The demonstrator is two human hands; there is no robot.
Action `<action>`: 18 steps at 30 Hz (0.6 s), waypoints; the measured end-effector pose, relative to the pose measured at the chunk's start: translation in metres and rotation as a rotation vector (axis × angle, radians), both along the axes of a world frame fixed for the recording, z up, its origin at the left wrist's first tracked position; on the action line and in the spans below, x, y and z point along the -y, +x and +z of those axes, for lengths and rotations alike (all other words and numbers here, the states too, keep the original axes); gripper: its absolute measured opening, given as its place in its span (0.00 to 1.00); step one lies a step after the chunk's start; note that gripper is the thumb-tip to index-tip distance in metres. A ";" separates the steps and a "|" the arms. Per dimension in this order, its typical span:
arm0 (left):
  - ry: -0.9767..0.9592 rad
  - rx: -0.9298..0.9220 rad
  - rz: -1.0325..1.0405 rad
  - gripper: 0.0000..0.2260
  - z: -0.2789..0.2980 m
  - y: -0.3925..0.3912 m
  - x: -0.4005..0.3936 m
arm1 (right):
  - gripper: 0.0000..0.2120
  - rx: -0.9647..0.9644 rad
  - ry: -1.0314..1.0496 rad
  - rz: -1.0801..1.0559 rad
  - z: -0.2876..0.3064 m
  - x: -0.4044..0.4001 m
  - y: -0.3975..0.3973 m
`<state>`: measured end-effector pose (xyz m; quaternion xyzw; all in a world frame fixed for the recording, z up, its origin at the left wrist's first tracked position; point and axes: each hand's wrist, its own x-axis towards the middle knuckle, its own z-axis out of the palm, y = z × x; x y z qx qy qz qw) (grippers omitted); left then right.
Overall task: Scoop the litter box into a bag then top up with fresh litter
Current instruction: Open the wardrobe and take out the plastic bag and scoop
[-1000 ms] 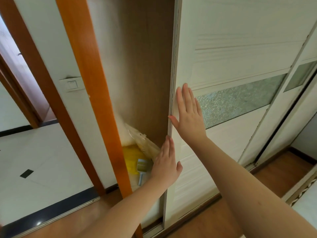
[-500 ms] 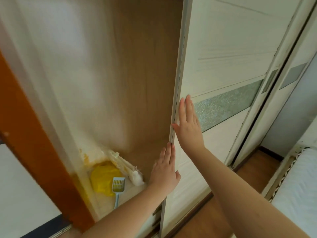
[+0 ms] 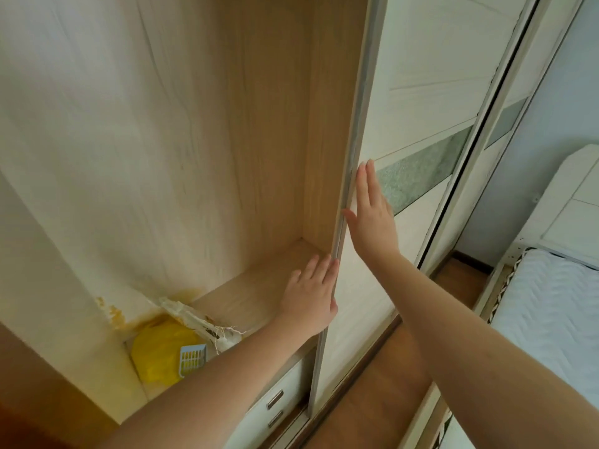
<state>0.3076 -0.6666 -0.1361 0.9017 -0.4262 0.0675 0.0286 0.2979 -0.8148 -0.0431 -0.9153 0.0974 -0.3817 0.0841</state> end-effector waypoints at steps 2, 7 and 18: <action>-0.012 -0.003 -0.004 0.31 0.003 0.001 -0.004 | 0.38 -0.009 0.024 -0.027 0.002 0.002 0.001; -0.005 -0.001 0.038 0.29 0.004 0.005 -0.024 | 0.34 -0.021 0.085 -0.084 0.003 -0.009 -0.006; -0.118 0.127 0.124 0.24 -0.019 -0.028 -0.121 | 0.23 0.008 0.045 0.312 -0.049 -0.090 -0.038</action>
